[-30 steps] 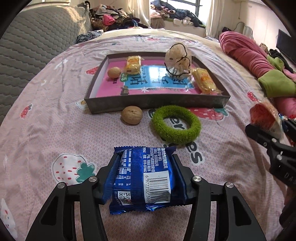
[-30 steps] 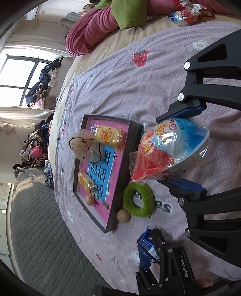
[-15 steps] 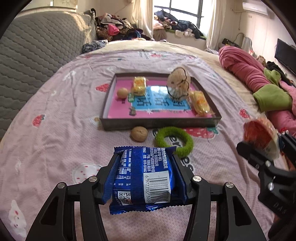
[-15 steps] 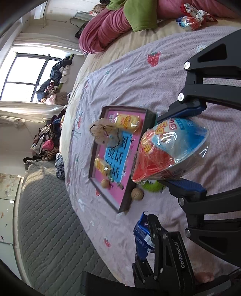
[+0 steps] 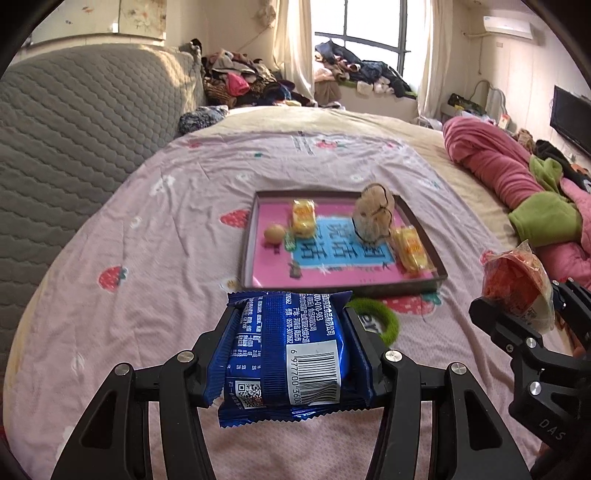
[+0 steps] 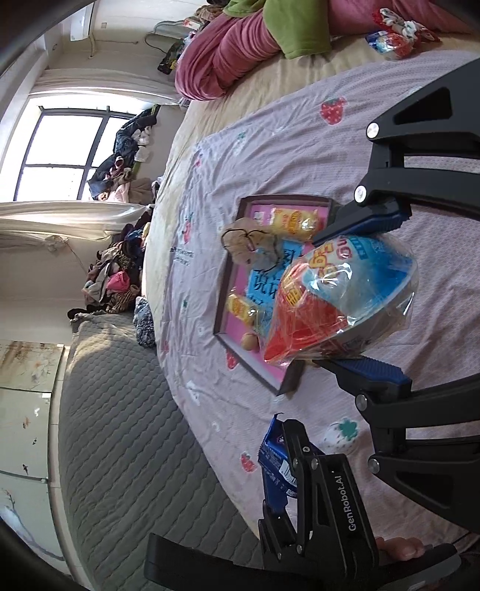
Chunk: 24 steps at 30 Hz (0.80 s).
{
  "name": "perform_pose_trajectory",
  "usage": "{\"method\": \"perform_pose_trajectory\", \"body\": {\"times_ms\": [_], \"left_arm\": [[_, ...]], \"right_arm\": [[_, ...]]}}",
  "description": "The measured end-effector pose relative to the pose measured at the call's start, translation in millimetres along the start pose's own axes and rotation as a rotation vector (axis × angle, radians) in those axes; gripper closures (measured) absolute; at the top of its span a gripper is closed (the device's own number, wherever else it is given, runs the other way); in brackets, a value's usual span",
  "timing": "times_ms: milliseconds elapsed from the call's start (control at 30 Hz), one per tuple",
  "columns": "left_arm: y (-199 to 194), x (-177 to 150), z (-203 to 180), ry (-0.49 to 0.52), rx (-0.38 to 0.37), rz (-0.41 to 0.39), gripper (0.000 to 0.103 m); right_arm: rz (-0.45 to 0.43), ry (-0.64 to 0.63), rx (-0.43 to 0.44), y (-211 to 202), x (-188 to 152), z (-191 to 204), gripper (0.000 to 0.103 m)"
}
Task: Organize objects
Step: 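Carry the biscuit packet and candy egg over the tray with both tools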
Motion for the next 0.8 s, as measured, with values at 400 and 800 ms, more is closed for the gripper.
{"method": "perform_pose_trajectory", "body": {"times_ms": [400,800], "left_arm": [[-3,37,7,-0.01,-0.009,-0.042,0.046],[16,80,-4,0.019,-0.016,-0.076,0.046]], "right_arm": [[-0.064,0.013,-0.021,-7,48,-6,0.047],[-0.105,0.009,-0.039,5,87,-15,0.047]]}}
Point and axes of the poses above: each gripper's, at about its wrist camera, not at the fingertips, and y roughly the way its jaws point, z to its left, x to its top, the point moved 9 cm from there along y, roughly the way its jaws point
